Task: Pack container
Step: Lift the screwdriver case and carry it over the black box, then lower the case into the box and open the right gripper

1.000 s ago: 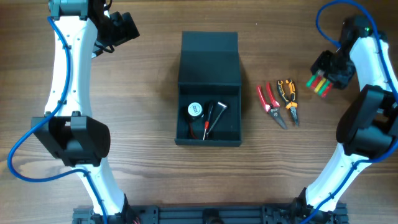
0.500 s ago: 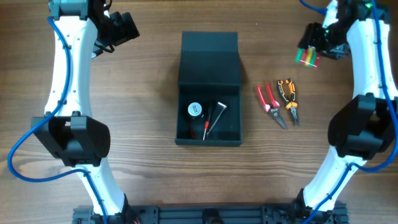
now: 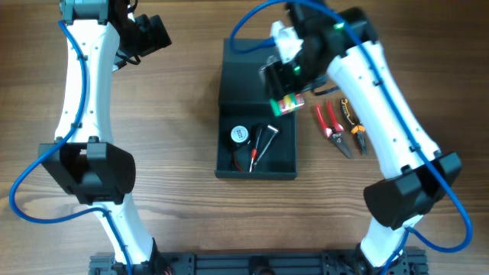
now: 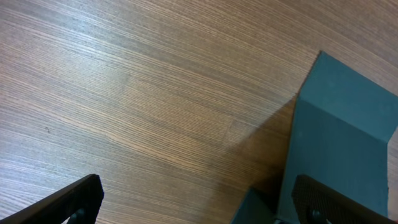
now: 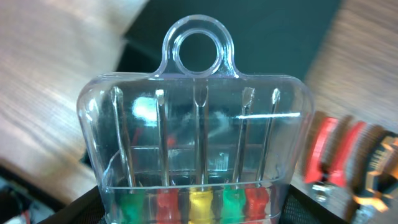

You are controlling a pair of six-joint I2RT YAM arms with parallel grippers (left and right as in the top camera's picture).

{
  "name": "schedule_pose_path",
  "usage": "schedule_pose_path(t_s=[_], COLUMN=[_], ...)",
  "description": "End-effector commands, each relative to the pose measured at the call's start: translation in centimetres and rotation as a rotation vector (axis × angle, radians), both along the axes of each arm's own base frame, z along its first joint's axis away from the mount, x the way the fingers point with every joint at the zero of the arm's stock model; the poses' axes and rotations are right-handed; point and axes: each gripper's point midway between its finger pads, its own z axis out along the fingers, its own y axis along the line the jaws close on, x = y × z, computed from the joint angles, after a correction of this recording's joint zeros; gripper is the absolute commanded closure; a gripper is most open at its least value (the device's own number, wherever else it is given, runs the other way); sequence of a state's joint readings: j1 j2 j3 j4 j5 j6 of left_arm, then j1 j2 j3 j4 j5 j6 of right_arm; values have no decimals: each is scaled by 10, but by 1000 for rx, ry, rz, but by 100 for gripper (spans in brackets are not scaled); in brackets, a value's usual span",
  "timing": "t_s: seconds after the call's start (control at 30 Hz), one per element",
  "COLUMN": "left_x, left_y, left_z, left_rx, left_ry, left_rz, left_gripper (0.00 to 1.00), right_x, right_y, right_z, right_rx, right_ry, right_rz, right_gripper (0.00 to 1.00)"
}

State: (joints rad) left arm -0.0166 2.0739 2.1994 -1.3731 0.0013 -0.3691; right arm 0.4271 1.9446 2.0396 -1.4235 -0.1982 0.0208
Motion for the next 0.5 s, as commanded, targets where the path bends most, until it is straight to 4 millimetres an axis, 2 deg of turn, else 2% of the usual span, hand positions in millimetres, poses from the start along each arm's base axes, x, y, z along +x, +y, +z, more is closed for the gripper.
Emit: schedule_pose_path(t_s=[0.0,0.07,0.17,0.3,0.4,0.47], left_x=[0,0,0,0,0,0], left_y=[-2,-1,-1,-1,-1,-1], left_z=[8,8,8,8,8,8], left_rx=[-11,-10,-10,-10,-10,-10], left_ry=[-22,-22,-22,-22,-22,-22], left_rz=[3,3,3,3,3,3], left_gripper=[0,0,0,0,0,0], right_x=[-18,-26,-37,-60,-75,-76], right_y=[22,27,26,18,11,11], right_z=[-3,-18,-61,-131,-164,-170], right_rx=[-44,-67,-95,-114,-120,-118], right_ry=[-10,16,85,188,231,231], right_rz=[22,41,24,-16,-40,-44], right_gripper=[30,31,31,31,31,32])
